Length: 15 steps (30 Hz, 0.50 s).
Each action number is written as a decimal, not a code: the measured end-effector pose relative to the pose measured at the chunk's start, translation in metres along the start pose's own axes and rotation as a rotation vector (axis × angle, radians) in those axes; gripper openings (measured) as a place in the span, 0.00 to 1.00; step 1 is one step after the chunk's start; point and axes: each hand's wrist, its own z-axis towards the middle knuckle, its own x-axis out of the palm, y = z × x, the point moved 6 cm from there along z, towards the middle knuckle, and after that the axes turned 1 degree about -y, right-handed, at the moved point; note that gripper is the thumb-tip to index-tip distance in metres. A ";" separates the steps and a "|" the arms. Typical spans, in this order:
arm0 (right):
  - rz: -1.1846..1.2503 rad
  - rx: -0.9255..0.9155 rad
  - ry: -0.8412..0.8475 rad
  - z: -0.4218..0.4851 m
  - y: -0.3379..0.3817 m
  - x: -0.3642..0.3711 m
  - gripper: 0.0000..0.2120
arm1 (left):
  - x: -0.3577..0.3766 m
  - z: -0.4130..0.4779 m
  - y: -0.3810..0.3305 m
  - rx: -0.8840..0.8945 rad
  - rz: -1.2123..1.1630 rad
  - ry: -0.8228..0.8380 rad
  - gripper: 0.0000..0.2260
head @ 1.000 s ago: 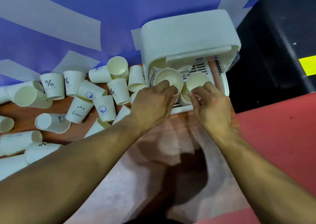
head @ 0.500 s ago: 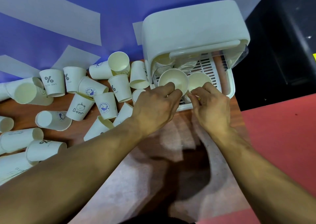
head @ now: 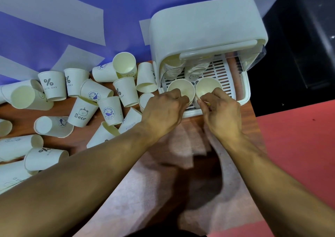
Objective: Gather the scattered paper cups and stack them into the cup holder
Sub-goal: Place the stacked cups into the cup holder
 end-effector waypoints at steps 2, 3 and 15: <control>0.005 0.003 0.009 0.000 -0.002 0.003 0.06 | 0.003 0.001 0.001 -0.008 0.002 0.033 0.07; 0.013 0.004 0.012 -0.001 -0.003 0.004 0.07 | 0.004 0.001 0.001 -0.012 0.003 0.045 0.07; 0.008 0.024 0.021 -0.001 -0.003 0.011 0.08 | 0.013 0.002 0.004 -0.095 -0.040 0.132 0.11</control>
